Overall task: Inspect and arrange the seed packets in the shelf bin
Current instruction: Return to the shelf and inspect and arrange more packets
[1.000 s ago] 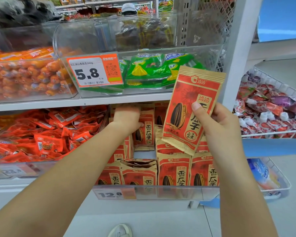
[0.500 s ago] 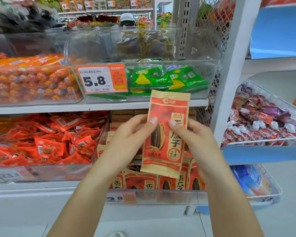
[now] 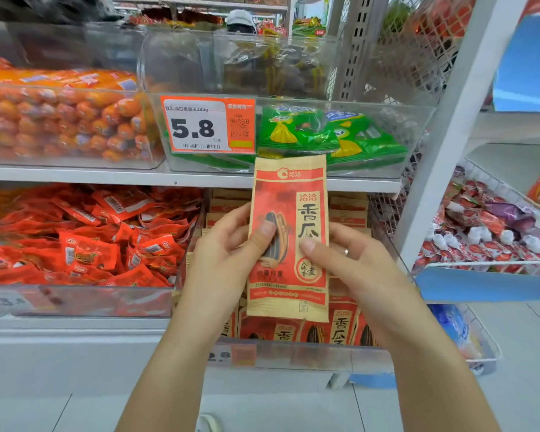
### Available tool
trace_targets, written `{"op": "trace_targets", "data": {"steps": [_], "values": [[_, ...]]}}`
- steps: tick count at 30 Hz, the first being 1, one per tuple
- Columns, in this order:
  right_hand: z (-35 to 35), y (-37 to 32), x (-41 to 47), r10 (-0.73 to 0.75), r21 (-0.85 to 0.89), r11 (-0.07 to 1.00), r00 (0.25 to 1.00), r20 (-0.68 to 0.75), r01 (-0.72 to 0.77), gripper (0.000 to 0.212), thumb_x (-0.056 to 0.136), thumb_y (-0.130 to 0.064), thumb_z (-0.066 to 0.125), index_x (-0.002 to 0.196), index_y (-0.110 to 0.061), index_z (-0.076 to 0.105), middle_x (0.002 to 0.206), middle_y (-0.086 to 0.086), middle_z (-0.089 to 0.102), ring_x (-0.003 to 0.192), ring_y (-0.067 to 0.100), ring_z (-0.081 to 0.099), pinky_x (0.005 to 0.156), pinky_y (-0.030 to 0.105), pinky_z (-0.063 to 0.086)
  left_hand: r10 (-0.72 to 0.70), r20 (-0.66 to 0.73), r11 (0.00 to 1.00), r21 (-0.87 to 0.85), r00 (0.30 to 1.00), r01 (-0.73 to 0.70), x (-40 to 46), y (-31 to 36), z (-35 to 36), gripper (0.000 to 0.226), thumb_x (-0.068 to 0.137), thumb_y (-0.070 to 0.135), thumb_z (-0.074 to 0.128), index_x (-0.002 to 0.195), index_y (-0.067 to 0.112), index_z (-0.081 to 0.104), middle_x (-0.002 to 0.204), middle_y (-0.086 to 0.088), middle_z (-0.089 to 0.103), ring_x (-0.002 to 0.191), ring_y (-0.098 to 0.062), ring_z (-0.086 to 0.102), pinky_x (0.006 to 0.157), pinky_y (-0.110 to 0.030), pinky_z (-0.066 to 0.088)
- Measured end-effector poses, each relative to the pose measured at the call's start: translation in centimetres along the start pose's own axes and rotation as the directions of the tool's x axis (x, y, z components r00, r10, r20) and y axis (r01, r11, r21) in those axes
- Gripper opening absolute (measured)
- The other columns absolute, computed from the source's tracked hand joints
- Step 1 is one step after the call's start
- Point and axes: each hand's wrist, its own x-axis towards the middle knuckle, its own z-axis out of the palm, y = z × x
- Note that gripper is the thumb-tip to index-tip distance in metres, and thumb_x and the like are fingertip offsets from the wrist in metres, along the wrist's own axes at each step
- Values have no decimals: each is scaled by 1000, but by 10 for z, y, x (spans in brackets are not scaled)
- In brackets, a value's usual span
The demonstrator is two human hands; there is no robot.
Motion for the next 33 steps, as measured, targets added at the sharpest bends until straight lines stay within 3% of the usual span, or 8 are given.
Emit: {"op": "trace_targets", "data": {"steps": [7,12,16,21,24,27,31,33], "values": [[3,2,4,-23,59,998,998,-63,26,35,75,-28,67,108,-17,68,88,6,77,78,18,73,74,40,61,6,-62,998,68,998,-2,6,-2,-2,49,95,34,52,141,22,48,115,3,72,102,-14,70,91,-39,56],[6,4,6,-45,104,993,985,-164,63,27,83,-23,66,108,-14,66,84,0,77,75,12,73,69,28,61,73,-96,964,261,993,-46,6,-6,4,46,101,4,42,139,31,45,124,22,57,101,12,60,80,-8,49],[6,0,3,-84,101,990,988,-128,97,38,80,-42,58,112,-22,68,99,1,76,90,17,73,81,34,59,218,-66,886,432,974,-169,1,-5,7,42,97,0,45,114,33,64,111,12,68,95,-5,65,79,-28,55],[12,-4,1,-188,-14,982,978,-95,187,38,82,-47,54,113,-30,67,100,-11,75,94,4,70,73,16,54,74,-36,969,240,997,-63,-5,5,20,14,96,39,53,101,30,63,88,22,69,81,6,64,67,-11,47],[12,-2,1,-210,-107,974,974,-85,201,47,80,-55,59,121,-31,63,105,-16,72,100,1,67,80,17,54,29,51,970,238,998,-41,-4,3,17,44,76,71,58,99,33,57,85,19,70,77,4,65,68,-17,49],[10,-1,0,-160,-71,985,984,-72,155,51,86,-57,54,127,-27,60,112,-8,71,107,6,66,84,31,58,17,89,954,295,996,-43,-5,4,14,56,59,76,59,99,38,51,97,24,68,87,4,64,72,-22,52],[9,-6,-3,-142,-21,990,984,-112,140,53,80,-53,60,123,-22,61,106,-7,73,98,4,69,71,20,56,1,132,959,280,991,-38,-5,4,14,58,58,71,64,99,32,51,96,24,68,88,3,63,72,-22,54],[7,-6,-2,-159,-13,987,967,-198,160,51,80,-56,67,116,-21,62,103,-8,74,98,3,69,79,24,57,-14,187,979,204,982,-25,-6,5,15,56,62,65,66,99,25,53,88,17,69,84,0,64,68,-18,51]]}}
